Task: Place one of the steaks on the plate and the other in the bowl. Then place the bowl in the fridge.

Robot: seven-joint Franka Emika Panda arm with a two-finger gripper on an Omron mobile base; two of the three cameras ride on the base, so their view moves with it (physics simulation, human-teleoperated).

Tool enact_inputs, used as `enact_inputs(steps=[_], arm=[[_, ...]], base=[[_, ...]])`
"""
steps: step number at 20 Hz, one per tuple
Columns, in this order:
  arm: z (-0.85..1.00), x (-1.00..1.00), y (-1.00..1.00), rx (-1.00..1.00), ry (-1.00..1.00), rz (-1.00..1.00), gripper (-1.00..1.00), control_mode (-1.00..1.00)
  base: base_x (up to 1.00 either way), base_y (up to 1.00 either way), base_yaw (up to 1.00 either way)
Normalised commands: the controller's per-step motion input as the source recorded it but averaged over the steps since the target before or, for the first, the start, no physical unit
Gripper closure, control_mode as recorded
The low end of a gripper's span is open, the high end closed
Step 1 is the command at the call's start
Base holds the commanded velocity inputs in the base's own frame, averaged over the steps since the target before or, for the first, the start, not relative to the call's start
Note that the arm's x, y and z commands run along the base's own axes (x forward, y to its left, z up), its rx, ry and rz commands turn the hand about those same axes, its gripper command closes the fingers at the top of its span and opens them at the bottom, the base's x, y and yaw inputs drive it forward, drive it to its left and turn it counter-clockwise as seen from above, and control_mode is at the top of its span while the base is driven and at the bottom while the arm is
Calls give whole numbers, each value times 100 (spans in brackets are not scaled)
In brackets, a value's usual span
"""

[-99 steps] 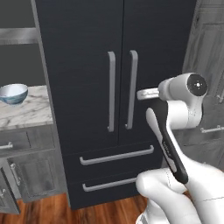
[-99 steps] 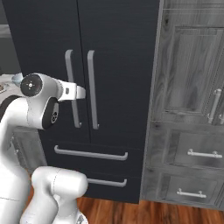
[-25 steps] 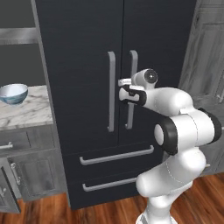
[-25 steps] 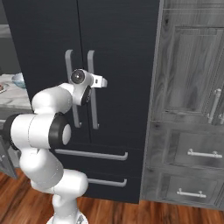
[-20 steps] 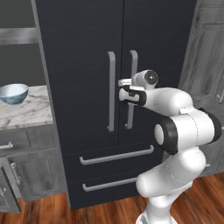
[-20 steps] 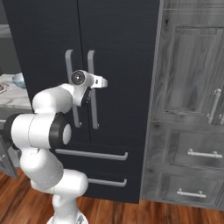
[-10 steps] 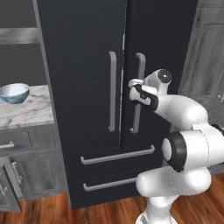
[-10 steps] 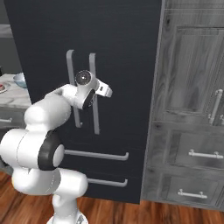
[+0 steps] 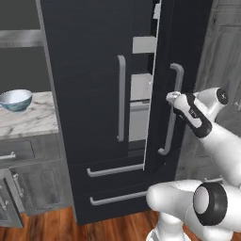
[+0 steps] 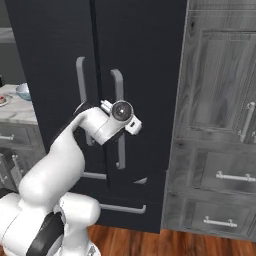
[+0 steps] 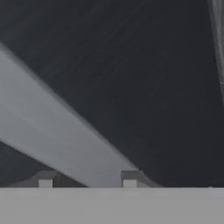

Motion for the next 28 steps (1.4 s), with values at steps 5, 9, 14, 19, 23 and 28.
enact_inputs(steps=[5,9,14,19,23,28], arm=[[2,-100,-100,24,-13,0,100,-100],[59,-100,-92,9,-37,-3,100,-100],[54,-100,-6,1,-37,-17,100,-100],[13,-99,83,-2,-33,-20,100,-100],[41,-69,100,-20,-18,-14,100,-100],[80,-16,100,-19,0,-18,100,-100]], base=[[0,0,0],[0,0,0],[0,0,0],[0,0,0],[0,0,0],[0,0,0]])
